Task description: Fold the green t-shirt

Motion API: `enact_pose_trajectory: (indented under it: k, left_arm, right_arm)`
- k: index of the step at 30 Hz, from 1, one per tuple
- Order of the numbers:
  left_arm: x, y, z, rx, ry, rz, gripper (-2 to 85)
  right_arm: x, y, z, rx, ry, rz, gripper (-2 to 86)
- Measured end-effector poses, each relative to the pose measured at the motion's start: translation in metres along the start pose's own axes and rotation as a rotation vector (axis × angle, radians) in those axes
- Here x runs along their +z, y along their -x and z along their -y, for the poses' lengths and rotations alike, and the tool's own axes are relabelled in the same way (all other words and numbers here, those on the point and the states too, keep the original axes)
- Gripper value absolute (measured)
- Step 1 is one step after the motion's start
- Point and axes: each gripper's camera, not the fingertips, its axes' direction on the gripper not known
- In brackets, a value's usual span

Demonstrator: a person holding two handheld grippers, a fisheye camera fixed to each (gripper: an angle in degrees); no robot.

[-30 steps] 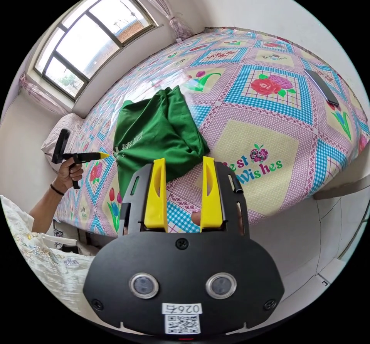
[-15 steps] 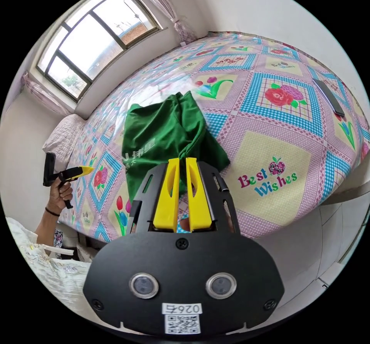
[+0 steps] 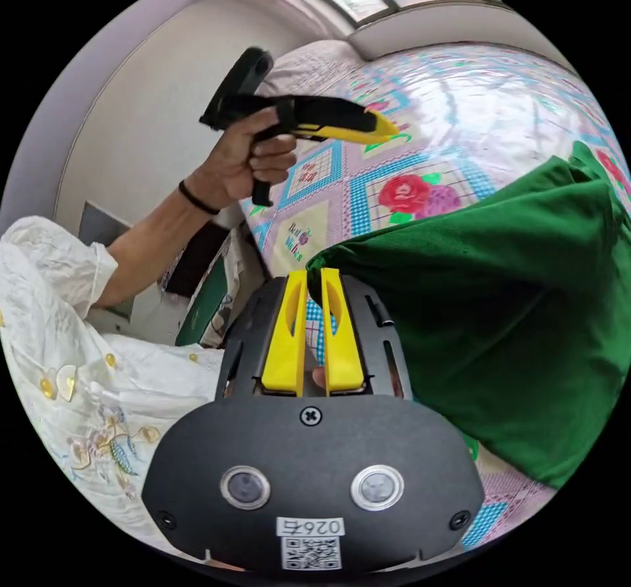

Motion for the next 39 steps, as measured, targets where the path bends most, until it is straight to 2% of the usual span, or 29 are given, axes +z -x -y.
enact_pose_trajectory:
  k: [2, 4, 7, 10, 12, 14, 16, 20, 30, 33, 35, 39]
  left_arm:
    - [-0.001, 0.003, 0.002, -0.02, -0.016, 0.004, 9.8]
    - [0.0, 0.004, 0.005, -0.027, -0.022, 0.003, 10.7]
    - [0.009, -0.003, 0.016, -0.011, -0.012, -0.011, 11.9]
    - [0.029, -0.026, 0.031, 0.067, 0.027, -0.006, 14.0]
    - [0.045, -0.048, 0.041, 0.141, 0.057, -0.004, 15.3]
    - [0.069, -0.08, 0.054, 0.241, 0.095, 0.01, 16.4]
    - [0.088, -0.101, 0.062, 0.304, 0.119, 0.04, 17.5]
    - [0.118, -0.139, 0.079, 0.431, 0.148, 0.091, 19.3]
    - [0.178, -0.173, 0.093, 0.529, 0.277, 0.261, 21.4]
    - [0.189, -0.163, 0.09, 0.508, 0.328, 0.242, 19.3]
    - [0.192, -0.154, 0.085, 0.502, 0.353, 0.219, 14.8]
    - [0.189, -0.143, 0.076, 0.508, 0.34, 0.199, 9.7]
  right_arm:
    - [0.015, 0.014, 0.012, -0.101, 0.123, 0.021, 2.9]
    - [0.009, 0.015, 0.012, -0.115, 0.138, 0.022, 3.7]
    - [-0.022, 0.005, 0.002, -0.076, 0.069, 0.017, 3.7]
    - [-0.075, -0.014, -0.017, 0.014, -0.095, -0.006, 3.1]
    - [-0.114, -0.03, -0.029, 0.084, -0.213, -0.081, 2.6]
    - [-0.164, -0.055, -0.038, 0.173, -0.334, -0.282, 2.4]
    - [-0.194, -0.076, -0.034, 0.224, -0.354, -0.43, 2.9]
    - [-0.228, -0.124, -0.001, 0.247, -0.278, -0.614, 3.8]
    - [-0.181, -0.201, 0.098, 0.063, 0.074, -0.658, 5.6]
    - [-0.163, -0.206, 0.111, -0.016, 0.148, -0.637, 6.0]
    - [-0.147, -0.206, 0.116, -0.072, 0.224, -0.644, 6.8]
    - [-0.119, -0.207, 0.118, -0.127, 0.343, -0.664, 7.9]
